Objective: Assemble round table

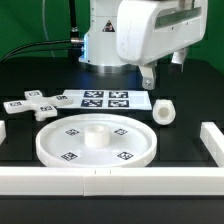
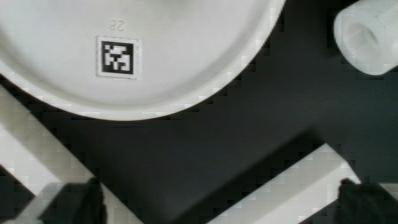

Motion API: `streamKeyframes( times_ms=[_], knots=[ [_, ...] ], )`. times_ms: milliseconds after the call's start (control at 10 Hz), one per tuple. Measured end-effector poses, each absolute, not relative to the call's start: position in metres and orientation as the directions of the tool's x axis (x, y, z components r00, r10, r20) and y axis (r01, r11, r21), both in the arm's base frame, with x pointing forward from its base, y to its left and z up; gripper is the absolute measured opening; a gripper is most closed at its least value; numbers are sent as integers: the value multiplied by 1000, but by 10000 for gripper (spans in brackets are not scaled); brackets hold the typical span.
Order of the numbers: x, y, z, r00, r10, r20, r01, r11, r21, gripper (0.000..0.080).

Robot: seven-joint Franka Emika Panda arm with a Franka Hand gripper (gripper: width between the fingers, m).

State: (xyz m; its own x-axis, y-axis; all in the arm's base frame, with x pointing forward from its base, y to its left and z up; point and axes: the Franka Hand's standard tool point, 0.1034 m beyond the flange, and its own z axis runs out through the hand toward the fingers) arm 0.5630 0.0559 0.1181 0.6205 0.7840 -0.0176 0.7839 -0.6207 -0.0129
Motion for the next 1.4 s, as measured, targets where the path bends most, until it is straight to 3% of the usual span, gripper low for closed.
streamKeyframes(
  times_ms=[700,800,1000,1200,1400],
  knots=[
    [562,55,117,621,783,-19,783,-622,-14,649],
    [560,45,110,587,810,4,810,-587,3,649],
    [538,9,77,556,831,15,831,-556,3,649],
    [537,-17,50,513,858,26,858,-513,9,649],
    [539,-29,39,500,866,24,866,-500,-1,649]
  ],
)
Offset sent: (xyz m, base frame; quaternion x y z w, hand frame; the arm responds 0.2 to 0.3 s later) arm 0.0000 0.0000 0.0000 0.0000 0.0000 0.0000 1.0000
